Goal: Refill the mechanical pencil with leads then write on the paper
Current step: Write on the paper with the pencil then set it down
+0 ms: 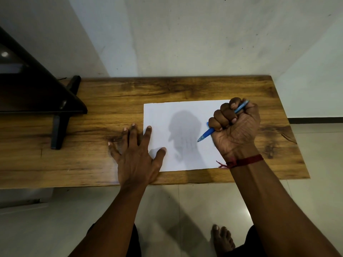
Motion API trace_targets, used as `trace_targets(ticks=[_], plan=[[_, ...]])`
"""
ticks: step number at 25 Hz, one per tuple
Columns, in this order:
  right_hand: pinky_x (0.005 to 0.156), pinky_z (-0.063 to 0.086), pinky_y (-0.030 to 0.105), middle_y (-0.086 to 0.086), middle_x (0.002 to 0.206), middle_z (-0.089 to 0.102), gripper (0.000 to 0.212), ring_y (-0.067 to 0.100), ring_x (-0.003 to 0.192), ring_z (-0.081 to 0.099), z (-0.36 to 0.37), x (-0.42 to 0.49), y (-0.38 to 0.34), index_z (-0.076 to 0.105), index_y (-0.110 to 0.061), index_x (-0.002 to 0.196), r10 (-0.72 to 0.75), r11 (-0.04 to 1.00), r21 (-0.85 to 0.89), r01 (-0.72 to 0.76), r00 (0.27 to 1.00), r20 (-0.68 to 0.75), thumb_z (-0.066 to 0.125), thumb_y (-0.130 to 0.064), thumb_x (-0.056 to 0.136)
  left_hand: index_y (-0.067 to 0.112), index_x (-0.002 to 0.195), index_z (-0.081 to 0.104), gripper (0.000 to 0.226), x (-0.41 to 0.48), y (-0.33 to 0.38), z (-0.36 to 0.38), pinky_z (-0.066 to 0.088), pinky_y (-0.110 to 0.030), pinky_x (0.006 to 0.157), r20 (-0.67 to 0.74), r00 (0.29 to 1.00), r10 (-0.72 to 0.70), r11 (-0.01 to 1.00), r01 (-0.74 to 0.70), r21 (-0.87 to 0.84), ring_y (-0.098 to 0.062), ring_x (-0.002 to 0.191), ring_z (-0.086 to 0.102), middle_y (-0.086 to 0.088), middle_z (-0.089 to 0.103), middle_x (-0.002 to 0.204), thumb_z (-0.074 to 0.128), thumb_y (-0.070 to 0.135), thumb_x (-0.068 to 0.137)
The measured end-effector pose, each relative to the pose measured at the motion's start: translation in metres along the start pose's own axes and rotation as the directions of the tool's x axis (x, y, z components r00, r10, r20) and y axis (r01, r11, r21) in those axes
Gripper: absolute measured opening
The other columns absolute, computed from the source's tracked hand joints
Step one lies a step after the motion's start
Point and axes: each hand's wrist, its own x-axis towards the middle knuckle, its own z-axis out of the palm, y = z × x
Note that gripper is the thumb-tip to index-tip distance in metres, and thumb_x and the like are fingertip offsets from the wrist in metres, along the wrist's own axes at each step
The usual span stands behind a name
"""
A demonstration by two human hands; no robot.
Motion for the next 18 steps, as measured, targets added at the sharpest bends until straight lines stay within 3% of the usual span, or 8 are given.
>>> trace_targets(ticks=[3,7,12,16,18], plan=[[0.042,0.017,0.018,-0.006,0.04,0.028,0.052,0.007,0.037,0.016,-0.0002,-0.0004,-0.0009,0.045,-0.014,0.058,0.005,1.0,-0.008,-0.005,1.0,-0.001,0.03,-0.047,0.094,0.032,0.148,0.03,0.077,0.0,0.0009,-0.0001,0.009,-0.069,0.111,0.007,1.0,-0.003,1.0,0.003,0.004,-0.03,0.147,0.017,-0.009,0.026,0.158,0.029,0.07,0.081],[0.042,0.016,0.017,-0.006,0.04,0.028,0.045,0.007,0.037,0.015,0.0002,0.0002,-0.0015,0.044,-0.015,0.058,0.005,1.0,0.009,-0.005,1.0,0.002,0.027,-0.037,0.093,0.032,0.147,0.03,0.076,0.0002,0.0002,0.0004,0.01,-0.07,0.111,0.006,1.0,-0.003,1.0,0.003,-0.001,-0.031,0.147,0.018,-0.009,0.027,0.158,0.031,0.069,0.081],[0.043,0.017,0.017,-0.006,0.04,0.029,0.052,0.008,0.038,0.014,0.0004,-0.0012,-0.0012,0.046,-0.014,0.058,0.006,1.0,0.007,-0.007,0.999,0.037,0.024,-0.043,0.094,0.032,0.147,0.03,0.076,0.0007,-0.0001,0.0016,0.013,-0.071,0.11,0.01,1.0,0.0,1.0,0.0,0.0,-0.031,0.146,0.018,-0.009,0.027,0.158,0.031,0.07,0.081],[0.041,0.019,0.017,-0.006,0.04,0.03,0.049,0.006,0.035,0.019,0.0015,-0.001,-0.001,0.045,-0.014,0.057,-0.003,1.0,-0.007,0.003,1.0,0.007,0.024,-0.036,0.094,0.032,0.147,0.03,0.076,0.0009,-0.0007,0.0021,0.013,-0.071,0.11,0.006,1.0,0.001,1.0,-0.001,0.005,-0.032,0.146,0.019,-0.01,0.029,0.157,0.031,0.071,0.081],[0.041,0.018,0.017,-0.006,0.04,0.03,0.053,0.007,0.036,0.018,0.0014,-0.0022,0.0003,0.046,-0.014,0.057,0.001,1.0,-0.004,-0.001,1.0,0.016,0.024,-0.044,0.095,0.032,0.147,0.031,0.077,0.001,-0.0005,0.002,0.012,-0.071,0.11,0.006,1.0,0.001,1.0,-0.001,0.01,-0.032,0.146,0.02,-0.01,0.029,0.157,0.029,0.071,0.081]])
